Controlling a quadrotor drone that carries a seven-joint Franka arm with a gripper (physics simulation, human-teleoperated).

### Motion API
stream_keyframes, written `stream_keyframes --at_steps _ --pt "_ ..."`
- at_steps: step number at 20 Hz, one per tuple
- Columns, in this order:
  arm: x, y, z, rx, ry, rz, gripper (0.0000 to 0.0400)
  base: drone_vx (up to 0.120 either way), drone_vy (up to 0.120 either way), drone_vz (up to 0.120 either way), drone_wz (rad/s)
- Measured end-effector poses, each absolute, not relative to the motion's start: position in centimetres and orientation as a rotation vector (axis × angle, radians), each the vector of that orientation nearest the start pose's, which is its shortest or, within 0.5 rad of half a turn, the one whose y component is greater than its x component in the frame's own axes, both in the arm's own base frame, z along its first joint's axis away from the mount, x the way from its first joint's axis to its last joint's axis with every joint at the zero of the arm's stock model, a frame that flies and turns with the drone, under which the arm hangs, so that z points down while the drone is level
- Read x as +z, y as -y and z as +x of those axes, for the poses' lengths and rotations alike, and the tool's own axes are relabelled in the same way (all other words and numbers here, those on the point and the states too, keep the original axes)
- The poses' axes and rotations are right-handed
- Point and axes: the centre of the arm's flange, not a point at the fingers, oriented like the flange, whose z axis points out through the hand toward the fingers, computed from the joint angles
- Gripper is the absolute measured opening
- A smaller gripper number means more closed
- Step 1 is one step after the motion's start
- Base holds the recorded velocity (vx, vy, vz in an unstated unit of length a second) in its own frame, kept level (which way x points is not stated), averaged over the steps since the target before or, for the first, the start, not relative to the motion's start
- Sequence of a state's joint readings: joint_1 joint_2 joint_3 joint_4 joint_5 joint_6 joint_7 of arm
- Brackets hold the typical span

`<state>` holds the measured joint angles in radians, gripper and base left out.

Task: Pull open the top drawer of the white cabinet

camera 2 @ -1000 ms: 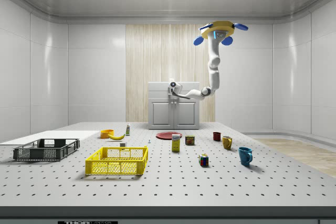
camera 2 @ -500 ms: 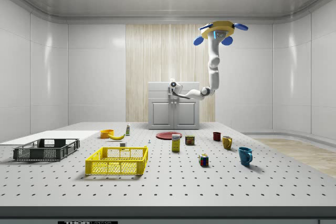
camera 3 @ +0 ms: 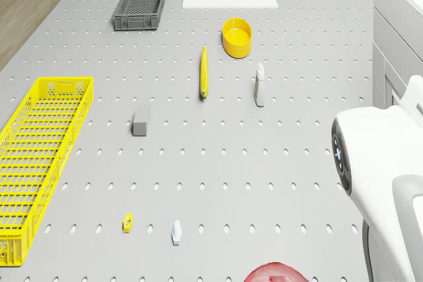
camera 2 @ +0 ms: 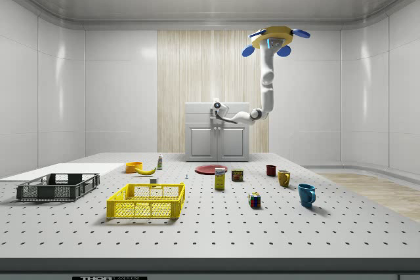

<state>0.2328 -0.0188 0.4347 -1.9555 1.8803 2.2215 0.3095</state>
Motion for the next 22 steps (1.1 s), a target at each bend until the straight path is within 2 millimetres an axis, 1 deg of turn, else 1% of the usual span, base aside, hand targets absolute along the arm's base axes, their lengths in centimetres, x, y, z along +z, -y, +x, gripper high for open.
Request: stream_keyframes --at_steps 18,19,20,22 --pt "54.85 -40.19 44.14 0.585 -0.632 -1.468 0.0305 0.0 0.0 0.0 0.0" --pt "54.85 -40.21 44.13 0.586 -0.632 -1.468 0.0289 0.0 0.0 0.0 0.0" --pt "54.85 -40.22 44.12 0.586 -0.632 -1.468 0.0249 0.0 0.0 0.0 0.0" --pt "54.84 -40.24 44.1 0.586 -0.632 -1.468 0.0192 0.0 0.0 0.0 0.0"
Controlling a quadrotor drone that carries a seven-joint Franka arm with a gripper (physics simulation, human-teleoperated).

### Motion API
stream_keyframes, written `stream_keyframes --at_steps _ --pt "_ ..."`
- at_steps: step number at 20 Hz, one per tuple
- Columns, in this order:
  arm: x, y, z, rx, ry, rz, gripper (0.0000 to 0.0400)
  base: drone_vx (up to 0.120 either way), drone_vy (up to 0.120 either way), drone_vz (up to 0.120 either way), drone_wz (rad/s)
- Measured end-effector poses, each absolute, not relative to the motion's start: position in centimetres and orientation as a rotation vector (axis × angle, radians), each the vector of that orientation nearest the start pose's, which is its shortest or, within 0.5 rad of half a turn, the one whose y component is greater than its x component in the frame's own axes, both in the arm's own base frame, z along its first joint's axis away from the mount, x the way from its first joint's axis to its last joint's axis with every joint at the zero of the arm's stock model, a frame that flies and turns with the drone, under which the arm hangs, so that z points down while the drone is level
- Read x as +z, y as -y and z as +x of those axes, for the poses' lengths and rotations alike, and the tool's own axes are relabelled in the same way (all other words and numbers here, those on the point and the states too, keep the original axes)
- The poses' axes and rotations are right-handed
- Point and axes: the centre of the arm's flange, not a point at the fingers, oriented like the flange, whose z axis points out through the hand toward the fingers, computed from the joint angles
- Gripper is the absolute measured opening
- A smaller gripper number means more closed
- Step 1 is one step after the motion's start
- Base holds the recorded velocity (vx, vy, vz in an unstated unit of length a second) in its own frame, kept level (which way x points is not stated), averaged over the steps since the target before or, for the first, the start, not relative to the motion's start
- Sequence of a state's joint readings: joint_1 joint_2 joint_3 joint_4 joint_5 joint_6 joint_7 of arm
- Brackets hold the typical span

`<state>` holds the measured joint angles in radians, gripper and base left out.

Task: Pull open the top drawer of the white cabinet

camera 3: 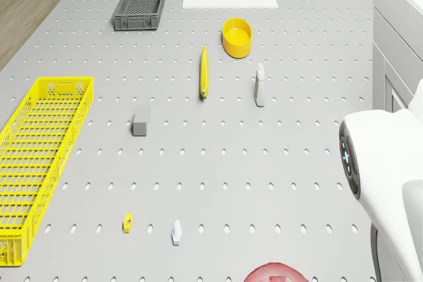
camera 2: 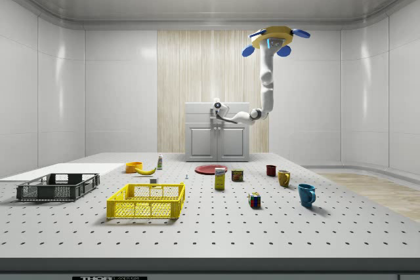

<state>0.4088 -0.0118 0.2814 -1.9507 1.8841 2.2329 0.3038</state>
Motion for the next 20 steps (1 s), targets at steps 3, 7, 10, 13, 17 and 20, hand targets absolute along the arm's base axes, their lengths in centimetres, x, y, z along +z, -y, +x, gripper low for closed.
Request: stream_keyframes --at_steps 3,7,10,13,17,20 --pt "54.8 -40.3 44.1 0.586 -0.632 -1.468 0.0146 0.0 0.0 0.0 0.0" --pt "55.1 -40.2 44.1 0.599 -0.646 -1.466 0.013 0.0 0.0 0.0 0.0" --pt "56.2 -39.8 45.0 0.564 -0.622 -1.534 0.0205 0.0 0.0 0.0 0.0" --pt "55.7 -38.6 45.8 0.548 -0.65 -1.494 0.0152 0.0 0.0 0.0 0.0" --pt "55.4 -37.2 46.5 0.529 -0.663 -1.467 0.013 0.0 0.0 0.0 0.0" --pt "55.1 -36.2 46.5 0.517 -0.653 -1.463 0.012 0.0 0.0 0.0 0.0"
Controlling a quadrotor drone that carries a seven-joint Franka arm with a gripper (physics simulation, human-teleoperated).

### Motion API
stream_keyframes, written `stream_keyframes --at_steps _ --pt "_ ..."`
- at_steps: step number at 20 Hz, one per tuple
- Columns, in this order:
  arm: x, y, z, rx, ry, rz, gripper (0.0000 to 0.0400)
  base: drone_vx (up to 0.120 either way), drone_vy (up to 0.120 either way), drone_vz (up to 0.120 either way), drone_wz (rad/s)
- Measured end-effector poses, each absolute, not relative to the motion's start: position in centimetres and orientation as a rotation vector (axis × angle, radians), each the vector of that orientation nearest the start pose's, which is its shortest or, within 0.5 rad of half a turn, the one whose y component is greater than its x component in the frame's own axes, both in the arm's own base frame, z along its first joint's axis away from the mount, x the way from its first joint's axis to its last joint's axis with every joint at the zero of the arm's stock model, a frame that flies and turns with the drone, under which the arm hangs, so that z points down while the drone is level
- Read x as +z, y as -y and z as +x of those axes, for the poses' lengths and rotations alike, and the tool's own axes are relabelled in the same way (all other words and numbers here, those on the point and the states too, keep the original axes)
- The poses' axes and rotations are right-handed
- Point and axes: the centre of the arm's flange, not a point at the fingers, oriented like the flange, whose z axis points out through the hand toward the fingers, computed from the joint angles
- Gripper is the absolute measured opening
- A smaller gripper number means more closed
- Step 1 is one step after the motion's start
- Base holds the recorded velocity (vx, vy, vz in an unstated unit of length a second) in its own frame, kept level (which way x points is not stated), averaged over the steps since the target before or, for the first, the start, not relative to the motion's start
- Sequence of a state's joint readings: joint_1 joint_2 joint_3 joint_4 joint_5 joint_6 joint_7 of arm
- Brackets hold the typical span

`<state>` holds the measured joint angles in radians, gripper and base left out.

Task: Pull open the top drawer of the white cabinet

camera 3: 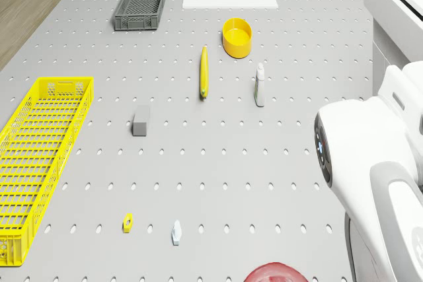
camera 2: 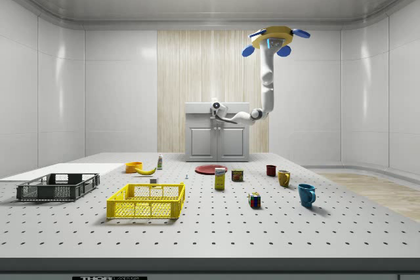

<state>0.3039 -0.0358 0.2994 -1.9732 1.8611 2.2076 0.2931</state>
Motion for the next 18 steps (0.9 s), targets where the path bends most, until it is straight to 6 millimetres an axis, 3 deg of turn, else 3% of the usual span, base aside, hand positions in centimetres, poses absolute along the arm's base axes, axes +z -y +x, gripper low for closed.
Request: stream_keyframes --at_steps 15,18 --pt "54.8 -31.4 43.9 0.598 -0.635 -1.48 0.0138 0.0 0.0 0.0 0.0" --pt "54.8 -29.9 43.7 0.619 -0.645 -1.479 0.0142 0.0 0.093 0.0 0.0"
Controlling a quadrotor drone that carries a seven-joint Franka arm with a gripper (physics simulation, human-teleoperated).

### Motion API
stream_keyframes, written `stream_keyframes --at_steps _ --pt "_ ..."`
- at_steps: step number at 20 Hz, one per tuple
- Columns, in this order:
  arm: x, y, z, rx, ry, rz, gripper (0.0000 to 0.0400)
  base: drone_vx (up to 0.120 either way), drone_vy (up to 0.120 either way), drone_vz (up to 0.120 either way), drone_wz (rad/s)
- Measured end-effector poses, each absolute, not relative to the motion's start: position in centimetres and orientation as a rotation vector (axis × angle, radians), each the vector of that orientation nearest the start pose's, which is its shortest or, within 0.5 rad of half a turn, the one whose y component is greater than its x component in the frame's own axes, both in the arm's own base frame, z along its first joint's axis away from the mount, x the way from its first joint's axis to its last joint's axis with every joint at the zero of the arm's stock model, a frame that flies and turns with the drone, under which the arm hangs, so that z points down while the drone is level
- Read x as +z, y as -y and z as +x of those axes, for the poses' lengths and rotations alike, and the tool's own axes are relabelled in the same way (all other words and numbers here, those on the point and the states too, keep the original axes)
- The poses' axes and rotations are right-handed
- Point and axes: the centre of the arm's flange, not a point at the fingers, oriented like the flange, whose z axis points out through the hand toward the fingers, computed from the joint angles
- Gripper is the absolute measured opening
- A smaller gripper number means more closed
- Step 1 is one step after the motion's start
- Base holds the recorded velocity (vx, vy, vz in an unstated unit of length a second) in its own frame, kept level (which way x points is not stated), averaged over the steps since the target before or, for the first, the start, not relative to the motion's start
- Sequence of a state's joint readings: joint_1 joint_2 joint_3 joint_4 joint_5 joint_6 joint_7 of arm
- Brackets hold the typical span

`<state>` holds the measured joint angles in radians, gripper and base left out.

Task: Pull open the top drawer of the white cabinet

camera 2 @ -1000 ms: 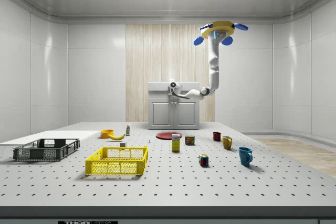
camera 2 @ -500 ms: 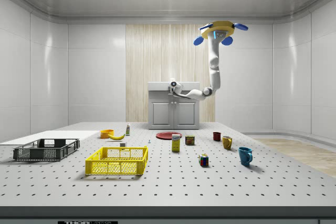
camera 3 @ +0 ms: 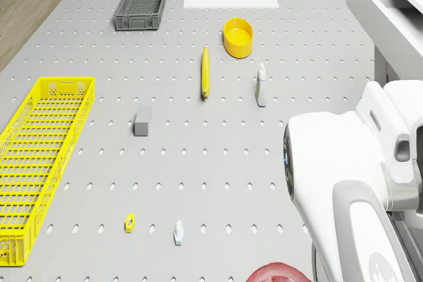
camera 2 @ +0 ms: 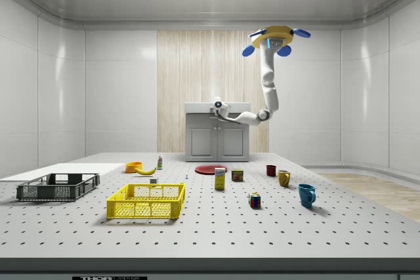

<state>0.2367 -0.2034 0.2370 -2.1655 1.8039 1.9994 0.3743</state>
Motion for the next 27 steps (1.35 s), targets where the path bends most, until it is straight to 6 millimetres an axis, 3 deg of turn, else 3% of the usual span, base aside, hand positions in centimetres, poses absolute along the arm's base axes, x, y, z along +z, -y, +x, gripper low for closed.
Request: stream_keyframes --at_steps 1,4,5,8,13,20,27 --pt "55.0 -29.3 43.7 0.632 -0.66 -1.482 0.0155 0.0 0.12 0.0 0.0" --pt "55.1 -27.7 43.6 0.625 -0.646 -1.481 0.0129 0.0 0.12 0.0 0.0" --pt "55.1 -27.2 43.5 0.622 -0.641 -1.481 0.0139 0.0 0.0 0.0 0.0" --pt "54.9 -26.1 43.4 0.615 -0.63 -1.48 0.0227 0.0 0.0 0.0 0.0" --pt "54.8 -25.3 43.3 0.611 -0.62 -1.48 0.0283 0.0 0.088 0.0 0.0" --pt "54.7 -25.0 43.3 0.609 -0.614 -1.481 0.0301 0.0 0.12 0.0 0.0" --pt "54.7 -24.9 43.2 0.609 -0.612 -1.481 0.0304 0.0 0.006 0.0 0.0"
